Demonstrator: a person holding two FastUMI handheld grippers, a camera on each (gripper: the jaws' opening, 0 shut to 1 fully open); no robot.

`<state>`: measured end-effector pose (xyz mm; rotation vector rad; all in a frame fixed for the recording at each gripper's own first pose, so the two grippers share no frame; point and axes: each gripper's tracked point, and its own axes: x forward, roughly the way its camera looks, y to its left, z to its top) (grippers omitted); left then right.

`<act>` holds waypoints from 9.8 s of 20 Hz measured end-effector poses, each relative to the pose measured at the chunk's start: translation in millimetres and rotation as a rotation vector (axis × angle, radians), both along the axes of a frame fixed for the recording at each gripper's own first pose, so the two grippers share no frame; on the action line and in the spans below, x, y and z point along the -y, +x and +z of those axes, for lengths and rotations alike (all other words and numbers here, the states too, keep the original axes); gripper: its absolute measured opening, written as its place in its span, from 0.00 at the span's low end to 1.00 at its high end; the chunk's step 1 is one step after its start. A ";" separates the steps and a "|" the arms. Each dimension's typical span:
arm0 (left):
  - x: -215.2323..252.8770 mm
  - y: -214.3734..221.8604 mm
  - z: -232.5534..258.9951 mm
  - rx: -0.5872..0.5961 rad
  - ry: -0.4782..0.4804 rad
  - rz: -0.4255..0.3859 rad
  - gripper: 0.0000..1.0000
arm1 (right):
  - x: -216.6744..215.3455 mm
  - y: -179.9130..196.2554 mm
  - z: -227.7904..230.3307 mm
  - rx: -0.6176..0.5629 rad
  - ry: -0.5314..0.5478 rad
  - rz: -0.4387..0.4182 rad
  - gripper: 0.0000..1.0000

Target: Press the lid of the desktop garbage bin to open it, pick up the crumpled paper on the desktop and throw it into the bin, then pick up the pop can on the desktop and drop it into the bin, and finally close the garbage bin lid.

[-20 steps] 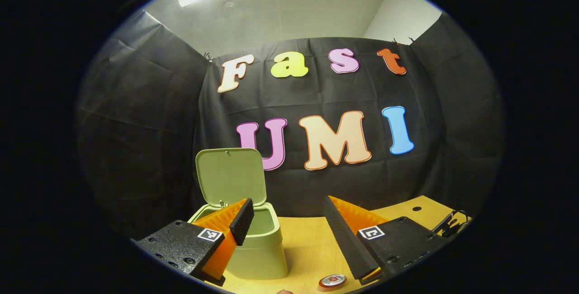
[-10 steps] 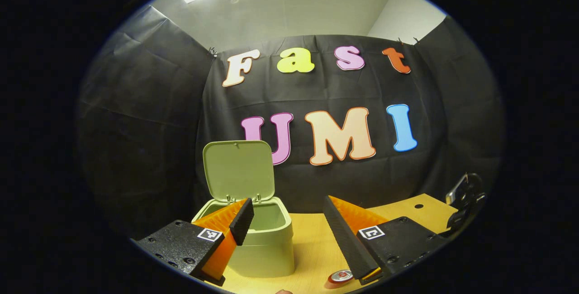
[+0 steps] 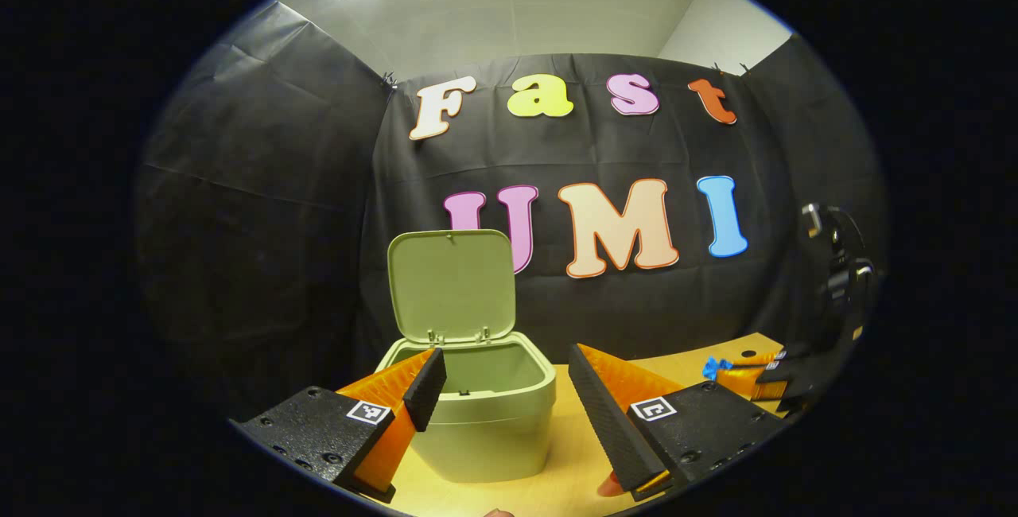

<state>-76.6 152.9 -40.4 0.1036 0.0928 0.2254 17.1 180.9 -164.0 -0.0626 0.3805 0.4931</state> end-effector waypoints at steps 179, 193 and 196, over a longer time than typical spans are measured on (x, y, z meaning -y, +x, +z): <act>-59.7 79.6 -79.9 -0.196 -0.083 0.075 0.94 | 57.8 -51.3 14.7 -0.009 0.084 -0.092 0.96; -21.2 90.3 -32.3 -0.046 -0.061 -0.064 0.93 | 76.0 -31.0 52.2 0.077 0.140 -0.135 0.96; 25.4 99.0 1.8 0.068 -0.005 -0.146 0.93 | 101.2 -22.5 81.6 0.144 0.184 -0.204 0.96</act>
